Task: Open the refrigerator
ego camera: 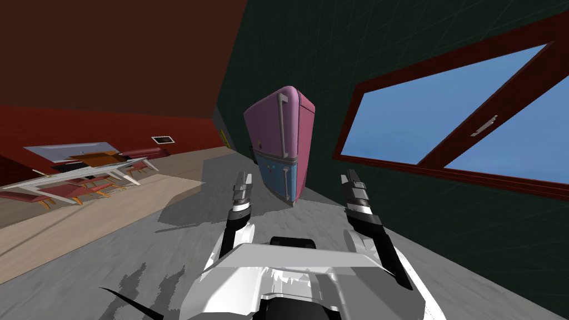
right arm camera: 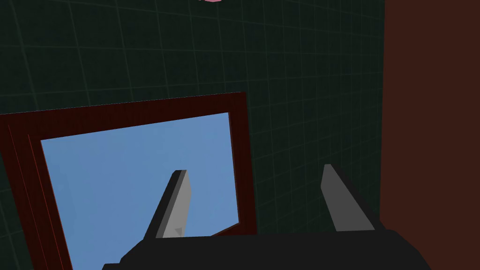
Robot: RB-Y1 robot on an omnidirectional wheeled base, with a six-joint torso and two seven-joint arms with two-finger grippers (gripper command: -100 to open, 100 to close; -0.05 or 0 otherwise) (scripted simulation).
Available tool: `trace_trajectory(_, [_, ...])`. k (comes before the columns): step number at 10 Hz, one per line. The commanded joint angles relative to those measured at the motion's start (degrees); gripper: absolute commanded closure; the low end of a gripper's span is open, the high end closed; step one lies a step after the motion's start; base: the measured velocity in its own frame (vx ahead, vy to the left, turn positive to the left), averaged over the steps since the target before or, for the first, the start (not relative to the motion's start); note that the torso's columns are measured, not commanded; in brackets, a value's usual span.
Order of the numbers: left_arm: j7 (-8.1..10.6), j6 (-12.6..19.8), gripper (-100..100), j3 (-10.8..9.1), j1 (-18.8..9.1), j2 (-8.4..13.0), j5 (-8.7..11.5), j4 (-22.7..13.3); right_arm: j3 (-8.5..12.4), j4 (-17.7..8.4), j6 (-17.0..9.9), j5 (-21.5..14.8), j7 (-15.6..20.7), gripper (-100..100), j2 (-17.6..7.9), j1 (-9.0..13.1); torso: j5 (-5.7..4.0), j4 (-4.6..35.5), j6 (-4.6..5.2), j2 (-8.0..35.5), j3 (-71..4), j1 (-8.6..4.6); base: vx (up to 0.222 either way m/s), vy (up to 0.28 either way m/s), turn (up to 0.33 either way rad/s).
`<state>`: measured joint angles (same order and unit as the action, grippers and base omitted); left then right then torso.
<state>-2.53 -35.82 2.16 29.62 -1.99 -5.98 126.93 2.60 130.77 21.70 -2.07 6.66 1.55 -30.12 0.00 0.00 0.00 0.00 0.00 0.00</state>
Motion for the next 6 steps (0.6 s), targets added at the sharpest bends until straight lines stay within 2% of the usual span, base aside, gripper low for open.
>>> trace_trajectory(1, [0.00, 0.00, 0, 0.00, 0.00, 0.00, 0.00, 0.00, 0.00, 0.00, 0.00, 0.00, 0.00, 0, 0.00, 0.00, 0.00, 2.35, 0.00, 2.32, -4.67, 0.00, 0.000, 0.000, 0.000])
trace_trajectory(6, [0.00, 0.00, 0, 0.00, 0.00, 0.00, 0.00, 0.01, 0.00, 0.01, 0.00, 0.00, 0.00, 0, 0.00, 0.00, 0.00, 22.68, 0.00, 22.69, -45.36, 0.00, 0.000, 0.000, 0.000])
